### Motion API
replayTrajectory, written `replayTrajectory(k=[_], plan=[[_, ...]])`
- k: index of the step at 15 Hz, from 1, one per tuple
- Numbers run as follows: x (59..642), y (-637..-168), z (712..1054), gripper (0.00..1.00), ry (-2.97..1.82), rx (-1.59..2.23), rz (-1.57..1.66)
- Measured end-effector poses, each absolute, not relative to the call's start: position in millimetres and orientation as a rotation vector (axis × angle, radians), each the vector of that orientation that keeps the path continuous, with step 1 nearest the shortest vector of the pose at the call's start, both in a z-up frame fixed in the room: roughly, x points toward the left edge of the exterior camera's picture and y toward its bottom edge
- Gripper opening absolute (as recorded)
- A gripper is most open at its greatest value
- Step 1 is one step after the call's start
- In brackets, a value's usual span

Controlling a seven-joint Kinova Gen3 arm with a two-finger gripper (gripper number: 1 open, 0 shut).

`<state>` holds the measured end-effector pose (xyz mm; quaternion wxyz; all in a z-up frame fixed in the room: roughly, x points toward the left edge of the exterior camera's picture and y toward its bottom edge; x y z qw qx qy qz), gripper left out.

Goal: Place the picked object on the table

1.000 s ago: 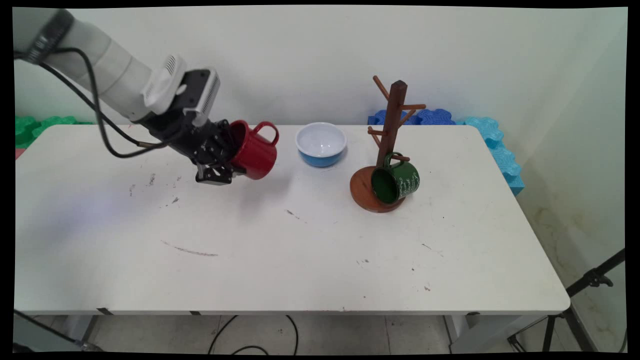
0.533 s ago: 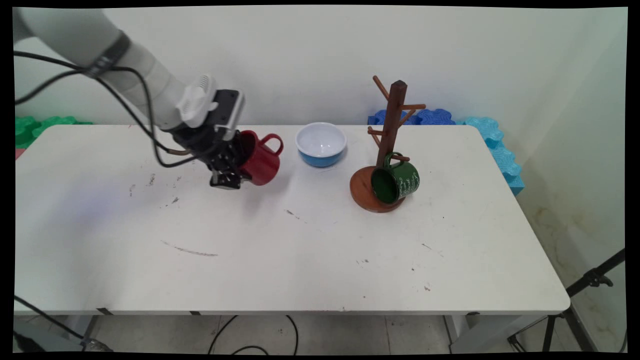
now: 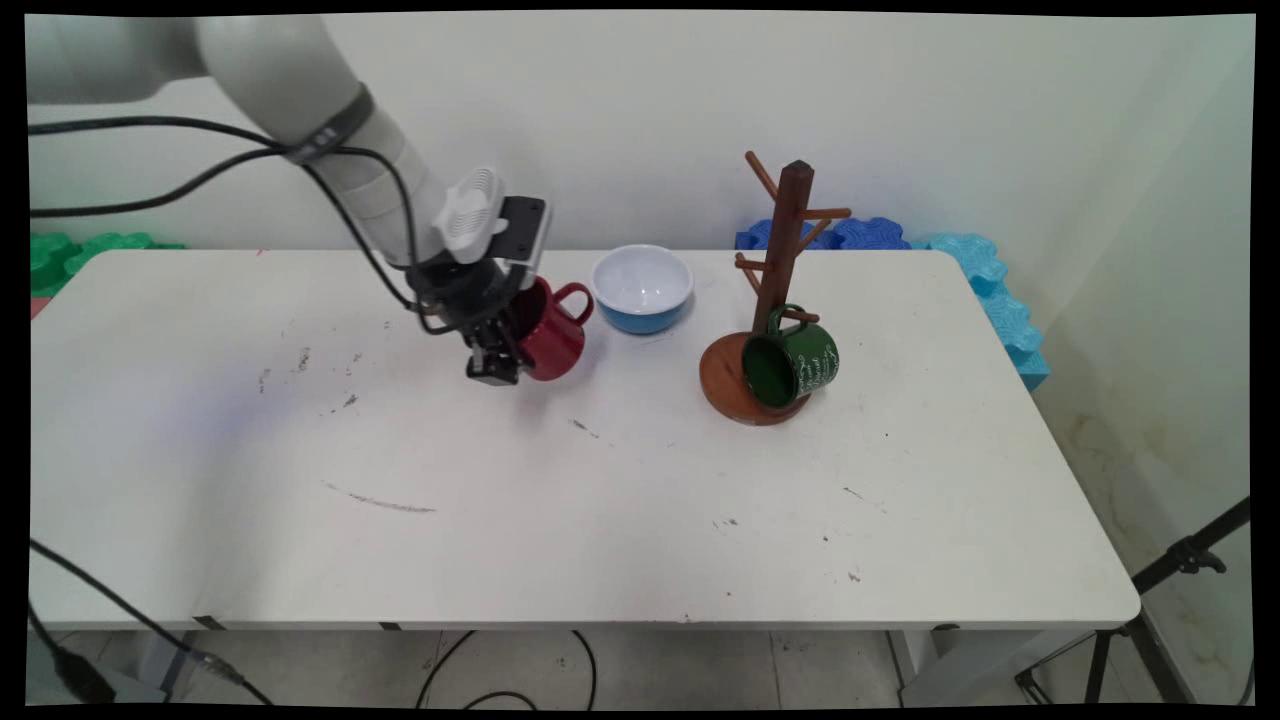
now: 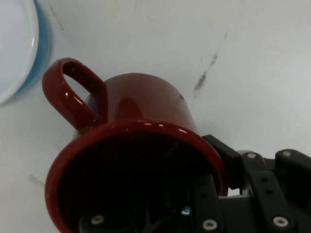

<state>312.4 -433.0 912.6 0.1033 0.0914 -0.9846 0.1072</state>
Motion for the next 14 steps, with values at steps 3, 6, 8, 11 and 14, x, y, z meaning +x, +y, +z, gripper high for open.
replayTrajectory(k=[3,6,8,11,14], plan=[[300,-445,907,0.00,-2.920,0.301,0.284],[292,-452,902,0.00,-2.929,0.325,0.254],[287,-459,896,0.00,-2.936,0.338,0.231],[283,-466,890,0.00,-2.942,0.351,0.213],[279,-471,885,0.00,-2.946,0.362,0.200]])
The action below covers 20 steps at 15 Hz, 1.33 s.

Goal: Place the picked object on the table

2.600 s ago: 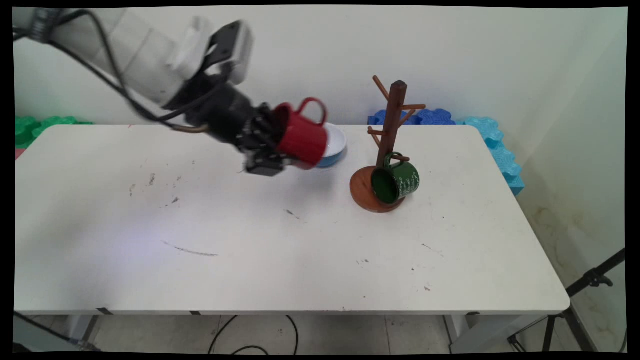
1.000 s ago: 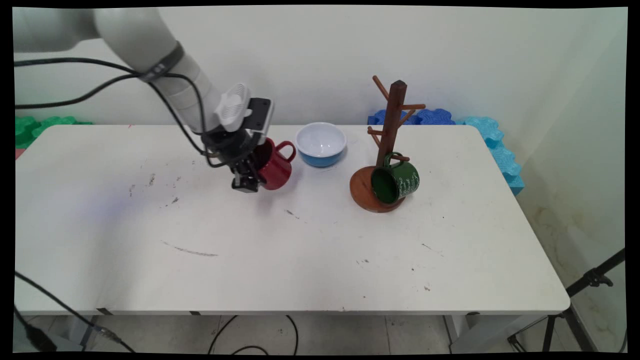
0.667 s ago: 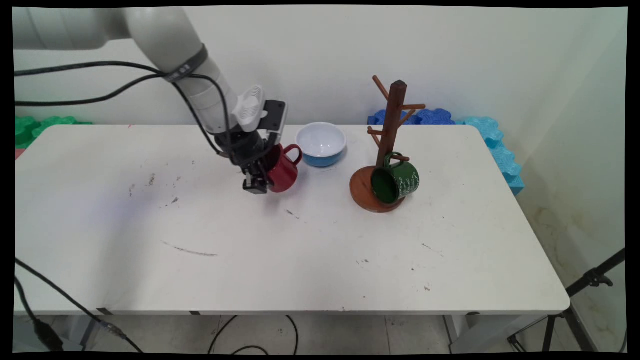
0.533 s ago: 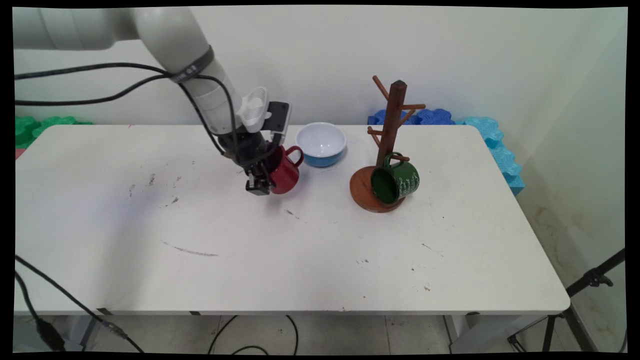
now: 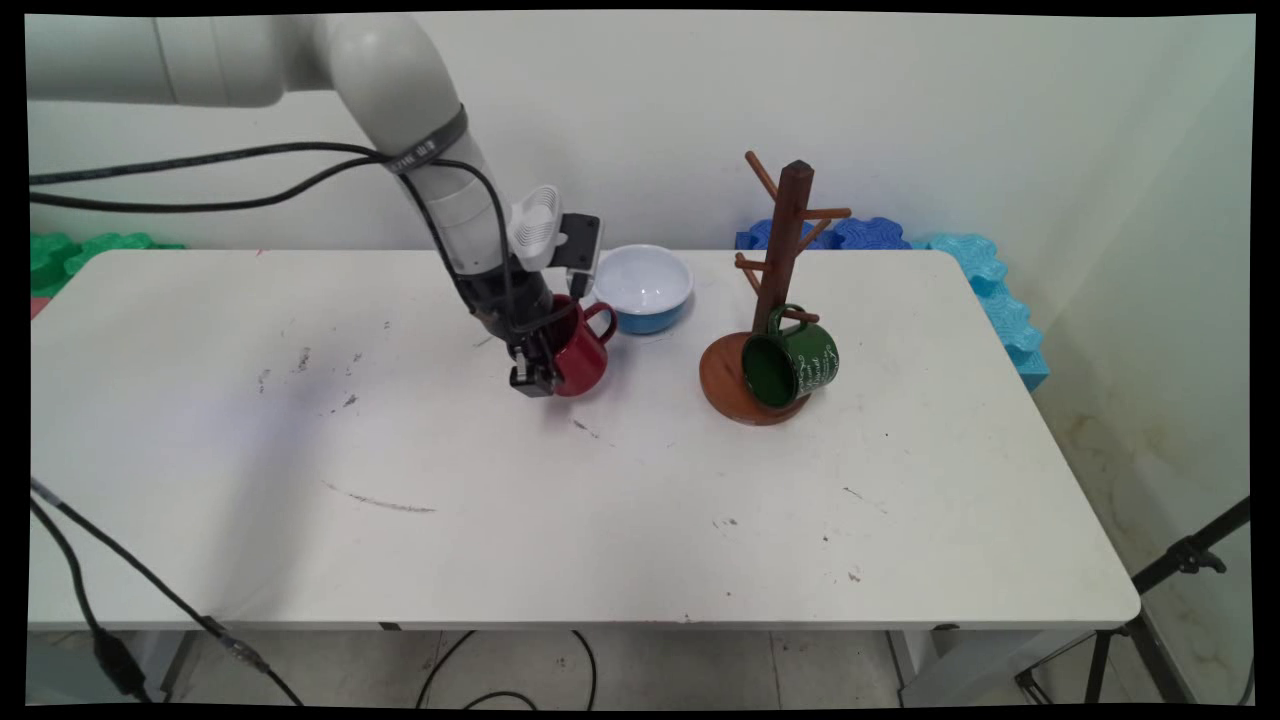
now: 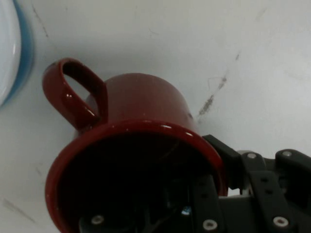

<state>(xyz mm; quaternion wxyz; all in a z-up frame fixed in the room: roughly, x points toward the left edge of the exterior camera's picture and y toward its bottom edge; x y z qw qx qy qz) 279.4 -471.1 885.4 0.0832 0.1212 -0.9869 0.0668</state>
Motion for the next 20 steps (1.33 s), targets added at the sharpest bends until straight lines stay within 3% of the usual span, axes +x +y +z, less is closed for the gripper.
replayTrajectory(k=[16,17,20], plan=[[267,-493,864,0.00,-2.947,0.408,0.136],[267,-493,863,1.00,-2.946,0.409,0.136],[266,-494,862,1.00,-2.943,0.413,0.132]])
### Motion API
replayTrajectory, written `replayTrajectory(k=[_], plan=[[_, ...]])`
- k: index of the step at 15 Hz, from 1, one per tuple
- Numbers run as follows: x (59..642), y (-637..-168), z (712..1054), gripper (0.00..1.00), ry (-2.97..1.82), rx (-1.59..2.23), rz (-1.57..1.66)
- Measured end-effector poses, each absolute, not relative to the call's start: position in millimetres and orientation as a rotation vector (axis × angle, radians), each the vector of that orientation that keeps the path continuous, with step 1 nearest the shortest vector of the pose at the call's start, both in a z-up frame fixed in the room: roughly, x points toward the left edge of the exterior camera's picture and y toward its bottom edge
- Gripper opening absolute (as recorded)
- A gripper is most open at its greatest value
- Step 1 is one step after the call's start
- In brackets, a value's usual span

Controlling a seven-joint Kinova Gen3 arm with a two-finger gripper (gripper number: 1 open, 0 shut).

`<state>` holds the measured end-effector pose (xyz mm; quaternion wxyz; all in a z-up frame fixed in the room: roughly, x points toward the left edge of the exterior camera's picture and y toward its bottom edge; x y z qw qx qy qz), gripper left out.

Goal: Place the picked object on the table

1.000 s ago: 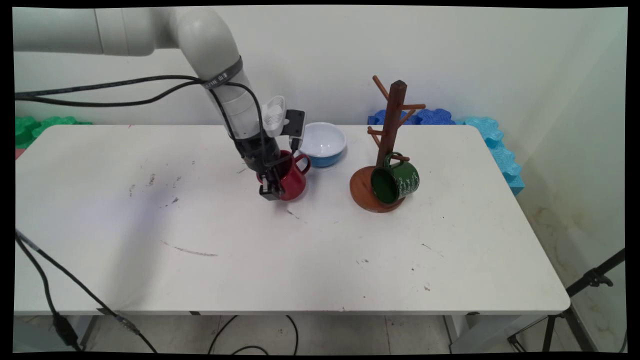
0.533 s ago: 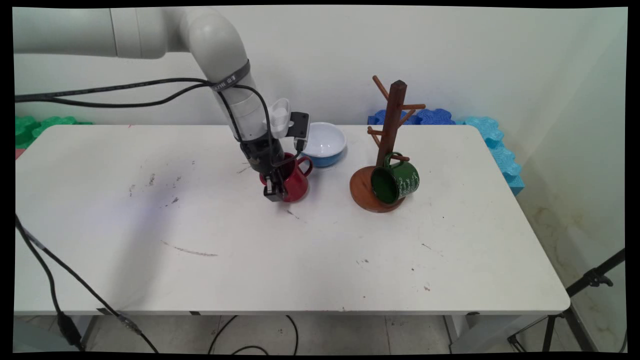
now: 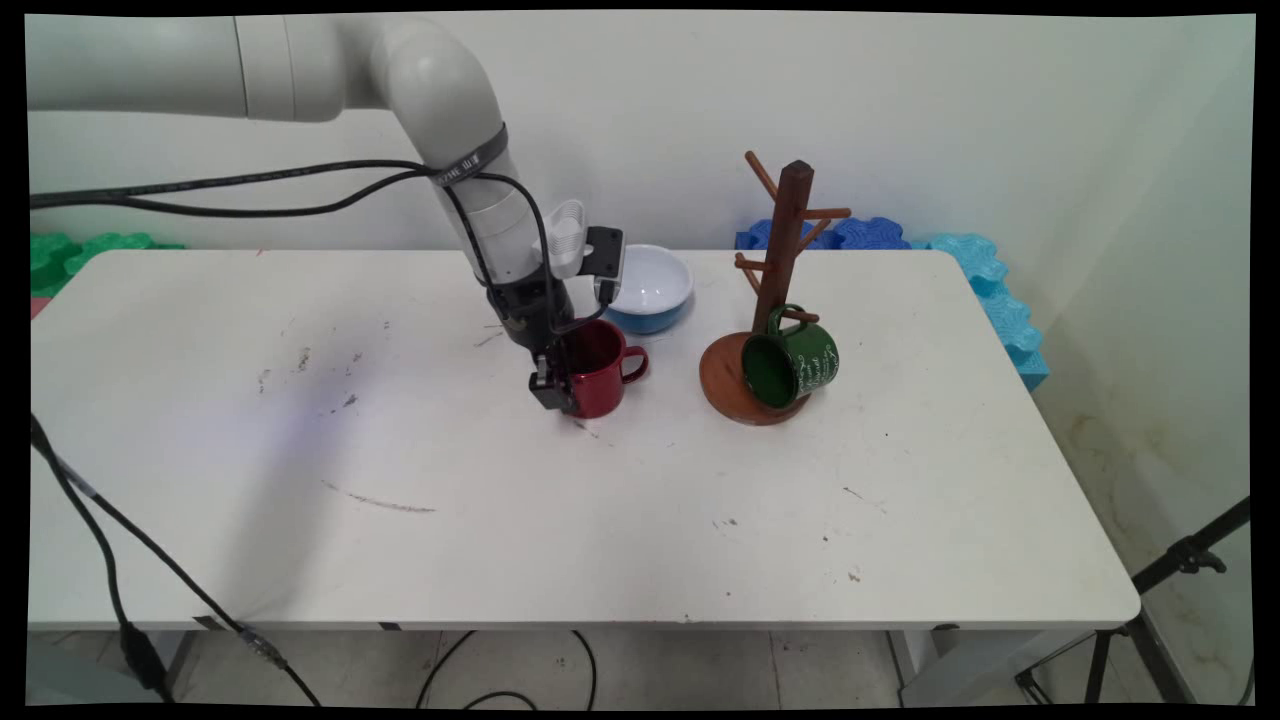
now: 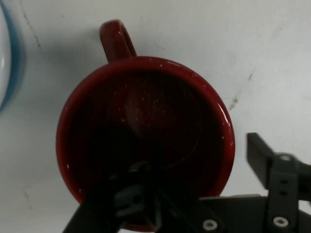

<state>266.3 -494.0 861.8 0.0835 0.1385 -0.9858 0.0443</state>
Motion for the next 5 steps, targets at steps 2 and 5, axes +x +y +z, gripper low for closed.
replayTrajectory(k=[2,5], plan=[[266.1,-494.3,861.8,1.00,-2.940,0.410,0.135],[265.7,-493.9,865.6,1.00,-2.925,0.401,0.150]])
